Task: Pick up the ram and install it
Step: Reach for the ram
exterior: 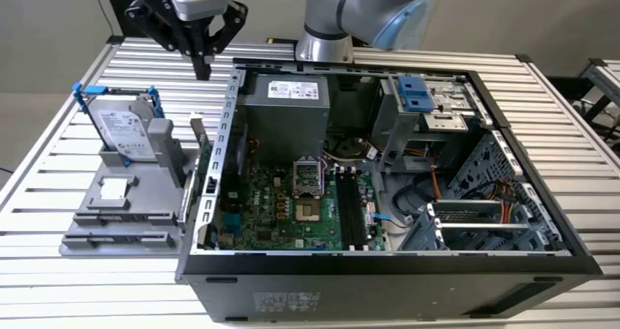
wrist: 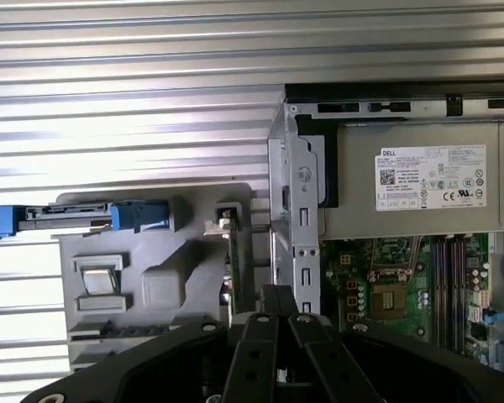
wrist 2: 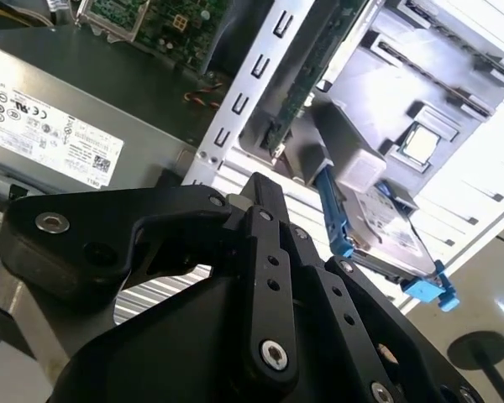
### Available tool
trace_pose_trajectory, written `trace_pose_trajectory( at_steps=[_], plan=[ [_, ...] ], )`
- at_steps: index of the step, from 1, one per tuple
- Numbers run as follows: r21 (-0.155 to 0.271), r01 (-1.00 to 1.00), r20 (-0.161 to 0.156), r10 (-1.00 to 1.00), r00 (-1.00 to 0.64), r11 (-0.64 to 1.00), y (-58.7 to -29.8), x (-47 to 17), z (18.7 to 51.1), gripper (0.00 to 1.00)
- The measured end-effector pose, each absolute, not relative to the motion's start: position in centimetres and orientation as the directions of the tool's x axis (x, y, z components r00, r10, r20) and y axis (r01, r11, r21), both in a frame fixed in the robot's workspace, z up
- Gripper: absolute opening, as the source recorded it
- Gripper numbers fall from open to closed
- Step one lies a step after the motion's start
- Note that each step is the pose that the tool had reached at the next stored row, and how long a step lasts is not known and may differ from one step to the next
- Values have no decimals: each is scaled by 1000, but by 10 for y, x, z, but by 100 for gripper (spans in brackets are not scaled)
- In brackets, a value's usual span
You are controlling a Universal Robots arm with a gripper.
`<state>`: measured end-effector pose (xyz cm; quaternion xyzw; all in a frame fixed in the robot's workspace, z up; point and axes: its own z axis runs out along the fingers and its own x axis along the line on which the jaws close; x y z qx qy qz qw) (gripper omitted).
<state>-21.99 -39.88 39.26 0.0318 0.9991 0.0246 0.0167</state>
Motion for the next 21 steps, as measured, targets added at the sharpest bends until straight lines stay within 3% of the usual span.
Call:
trace_pose_trajectory(
  at_steps=[21],
  plan=[
    [50,41,-31,43,-999,998,-399,-276,393,0]
  ],
)
